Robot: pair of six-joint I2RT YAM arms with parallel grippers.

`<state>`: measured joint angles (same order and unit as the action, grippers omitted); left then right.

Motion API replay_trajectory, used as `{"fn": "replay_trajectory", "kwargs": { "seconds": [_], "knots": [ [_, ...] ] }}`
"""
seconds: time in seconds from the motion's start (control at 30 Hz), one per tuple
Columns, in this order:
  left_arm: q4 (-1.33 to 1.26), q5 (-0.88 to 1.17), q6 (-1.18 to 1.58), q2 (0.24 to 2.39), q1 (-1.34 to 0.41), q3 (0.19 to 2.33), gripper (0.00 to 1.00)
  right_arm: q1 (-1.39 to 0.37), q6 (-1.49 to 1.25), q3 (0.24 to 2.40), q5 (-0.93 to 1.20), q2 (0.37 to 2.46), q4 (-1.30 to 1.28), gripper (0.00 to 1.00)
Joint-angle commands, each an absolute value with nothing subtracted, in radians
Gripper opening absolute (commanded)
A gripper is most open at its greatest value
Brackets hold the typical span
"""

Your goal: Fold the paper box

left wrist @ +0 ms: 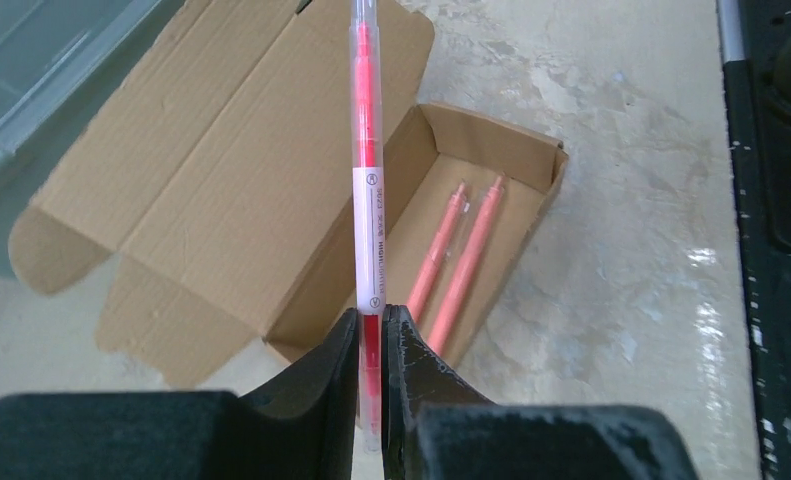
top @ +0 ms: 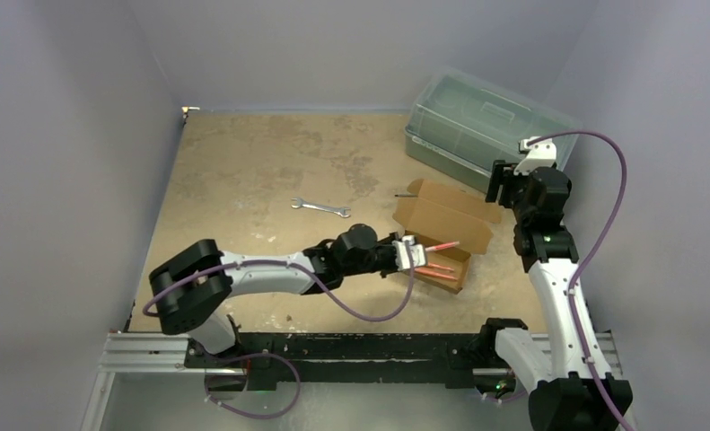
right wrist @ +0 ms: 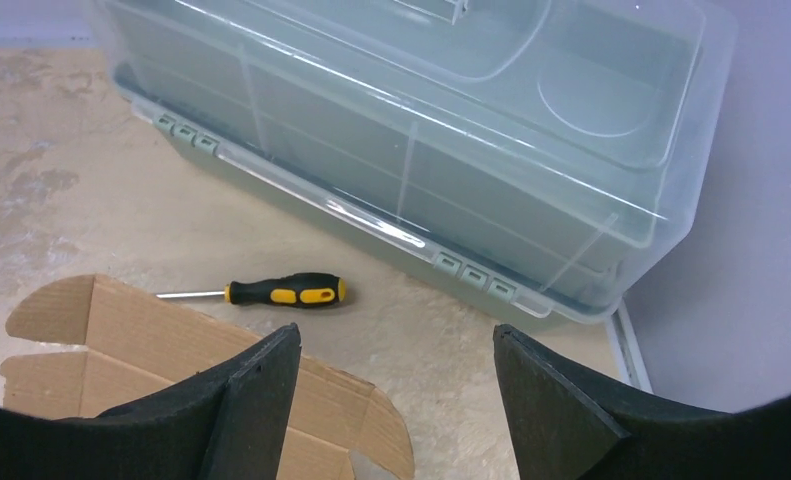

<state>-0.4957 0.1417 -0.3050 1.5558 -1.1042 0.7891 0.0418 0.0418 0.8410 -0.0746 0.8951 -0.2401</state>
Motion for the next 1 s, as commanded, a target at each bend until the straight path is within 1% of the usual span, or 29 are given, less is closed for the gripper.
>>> {"fn": "replay_trajectory", "kwargs": {
  "seconds": [0.0, 0.17, 0.2, 0.4, 0.5, 0.57, 0.63, 0.67, 0.73, 0.8, 0.87, 0.97],
  "knots": [
    [-0.357, 0.161, -0.498, 1.656, -1.112, 0.974, 0.0, 0.046, 0.007, 0.834, -0.127, 0.881, -0.186, 0.74],
    [-0.189, 0.11, -0.589, 1.79, -1.122, 1.103, 0.0, 0.046, 0.006, 0.834, -0.105, 0.882, -0.188, 0.74],
    [-0.164, 0.094, -0.601, 1.807, -1.125, 1.123, 0.03, 0.046, 0.006, 0.833, -0.103, 0.882, -0.189, 0.74],
    [-0.191, 0.007, -0.594, 1.807, -1.144, 1.14, 0.46, 0.046, 0.018, 0.832, -0.065, 0.886, -0.196, 0.74],
    [-0.224, -0.042, -0.533, 1.756, -1.15, 1.161, 0.54, 0.046, 0.051, 0.838, 0.009, 0.894, -0.219, 0.74],
    [-0.246, -0.082, -0.446, 1.706, -1.15, 1.167, 0.59, 0.046, 0.114, 0.846, 0.118, 0.894, -0.254, 0.74],
    [-0.262, -0.158, -0.308, 1.648, -1.147, 1.147, 0.67, 0.046, 0.198, 0.853, 0.255, 0.897, -0.308, 0.75],
    [-0.268, -0.202, -0.225, 1.609, -1.144, 1.123, 0.73, 0.046, 0.238, 0.855, 0.313, 0.898, -0.34, 0.79],
    [-0.285, -0.214, -0.07, 1.551, -1.132, 1.045, 0.8, 0.046, 0.294, 0.857, 0.409, 0.907, -0.374, 0.85],
    [-0.318, -0.21, 0.098, 1.495, -1.107, 0.947, 0.86, 0.046, 0.338, 0.865, 0.468, 0.925, -0.411, 0.89],
    [-0.391, -0.2, 0.265, 1.443, -1.073, 0.832, 0.93, 0.045, 0.363, 0.877, 0.505, 0.947, -0.434, 0.91],
    [-0.477, -0.198, 0.461, 1.411, -1.022, 0.709, 0.97, 0.045, 0.394, 0.892, 0.56, 0.971, -0.464, 0.91]
  ]
}}
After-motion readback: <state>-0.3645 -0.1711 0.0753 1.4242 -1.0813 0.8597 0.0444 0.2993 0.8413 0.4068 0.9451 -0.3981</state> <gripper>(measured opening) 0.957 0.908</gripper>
